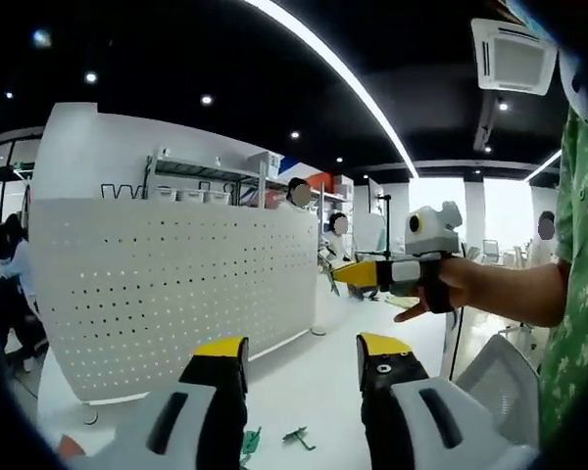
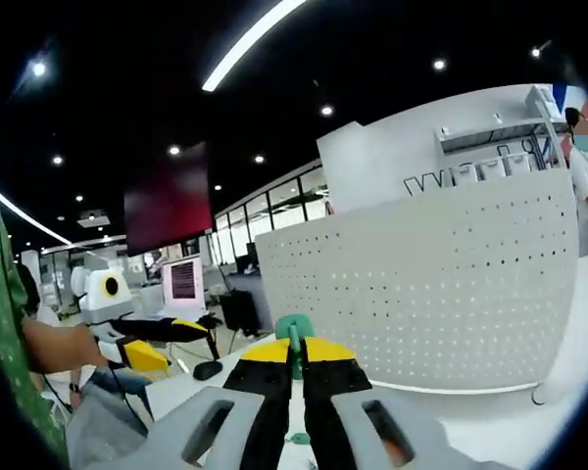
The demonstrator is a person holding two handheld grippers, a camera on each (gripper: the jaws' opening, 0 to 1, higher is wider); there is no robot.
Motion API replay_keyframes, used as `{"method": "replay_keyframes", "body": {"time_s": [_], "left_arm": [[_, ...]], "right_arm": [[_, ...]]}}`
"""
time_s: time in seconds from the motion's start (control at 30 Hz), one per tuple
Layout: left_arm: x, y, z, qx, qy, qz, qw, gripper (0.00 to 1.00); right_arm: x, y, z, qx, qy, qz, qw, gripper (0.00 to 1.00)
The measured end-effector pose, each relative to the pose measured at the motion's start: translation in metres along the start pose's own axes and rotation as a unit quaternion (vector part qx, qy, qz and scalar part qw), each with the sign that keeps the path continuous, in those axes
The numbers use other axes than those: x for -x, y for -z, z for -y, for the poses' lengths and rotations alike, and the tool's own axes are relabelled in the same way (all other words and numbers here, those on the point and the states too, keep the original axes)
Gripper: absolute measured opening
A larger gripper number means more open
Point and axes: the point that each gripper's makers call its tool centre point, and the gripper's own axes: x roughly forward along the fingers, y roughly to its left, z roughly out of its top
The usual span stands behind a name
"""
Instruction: Insert the hook assembly into the mounting plate slot until the hook locks in place.
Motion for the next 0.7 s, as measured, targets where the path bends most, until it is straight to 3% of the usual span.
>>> {"method": "replay_keyframes", "body": {"time_s": [0.7], "left_arm": [[0.041,-0.024,-0.002,-0.018,0.003,-0.006,0.9998,0.42]], "right_arm": [[0.005,-0.008,-0.015,0.001,0.000,0.015,0.9999,0.02]]}}
